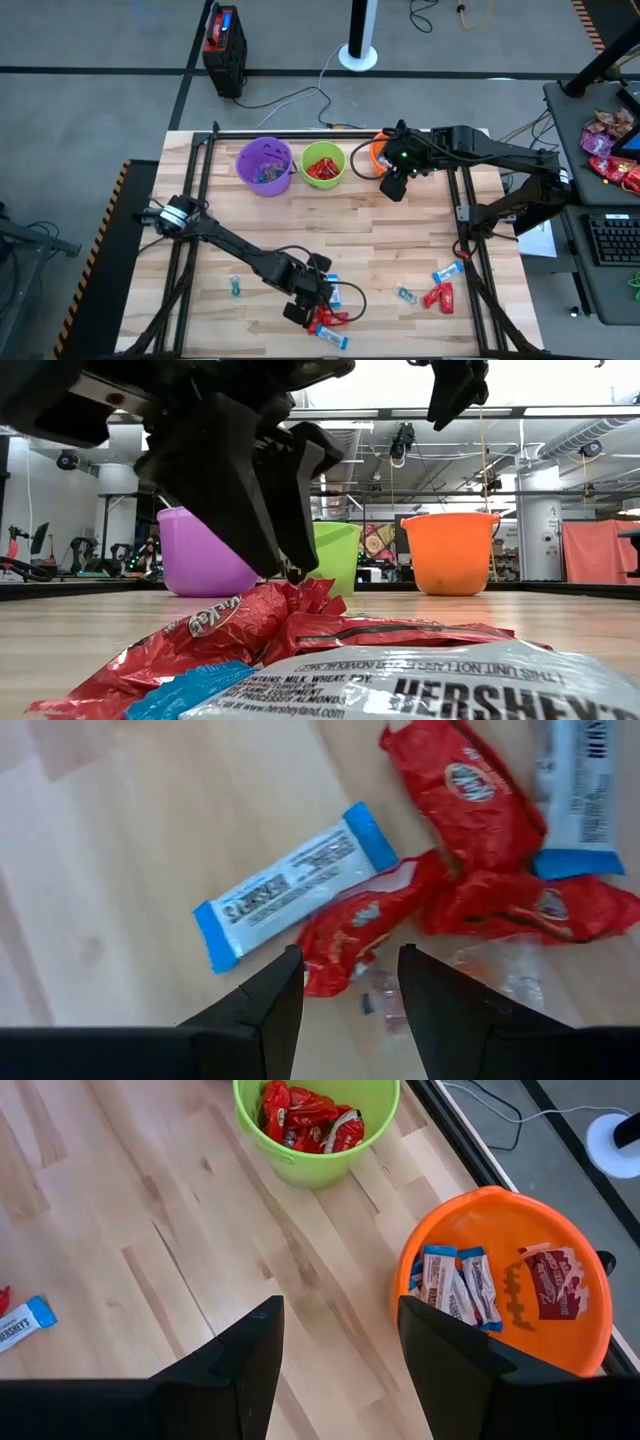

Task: Sort candy by brand, put in halloween buckets
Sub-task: Put the red chocolate bar into the green bucket

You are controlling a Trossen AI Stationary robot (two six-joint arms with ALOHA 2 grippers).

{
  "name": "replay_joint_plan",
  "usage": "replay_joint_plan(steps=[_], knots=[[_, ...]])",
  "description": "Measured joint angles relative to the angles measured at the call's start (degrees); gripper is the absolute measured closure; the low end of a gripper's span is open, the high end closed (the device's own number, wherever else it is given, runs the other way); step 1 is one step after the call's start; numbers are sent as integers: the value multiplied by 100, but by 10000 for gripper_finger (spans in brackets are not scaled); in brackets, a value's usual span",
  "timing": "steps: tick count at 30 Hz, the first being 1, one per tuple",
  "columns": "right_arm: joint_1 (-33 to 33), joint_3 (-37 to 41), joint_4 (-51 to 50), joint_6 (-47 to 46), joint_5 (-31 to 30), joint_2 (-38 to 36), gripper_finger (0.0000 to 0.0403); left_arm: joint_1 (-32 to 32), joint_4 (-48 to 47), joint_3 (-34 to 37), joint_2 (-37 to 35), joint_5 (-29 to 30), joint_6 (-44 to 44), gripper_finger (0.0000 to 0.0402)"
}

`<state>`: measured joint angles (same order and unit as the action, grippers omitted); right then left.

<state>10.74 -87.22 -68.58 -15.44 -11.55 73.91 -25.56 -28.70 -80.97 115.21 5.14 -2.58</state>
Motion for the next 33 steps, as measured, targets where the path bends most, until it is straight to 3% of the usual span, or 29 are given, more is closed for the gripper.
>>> replay_joint_plan(steps=[14, 29, 33], knots=[[0, 2, -22, 7, 0, 0, 213, 59, 593, 10, 350, 182, -240, 257], [0, 2, -22, 8, 0, 2, 213, 84, 712, 0, 441, -43, -251, 390], [0, 2, -22, 24, 2, 2, 213, 83, 521, 6, 346, -9, -41, 396]])
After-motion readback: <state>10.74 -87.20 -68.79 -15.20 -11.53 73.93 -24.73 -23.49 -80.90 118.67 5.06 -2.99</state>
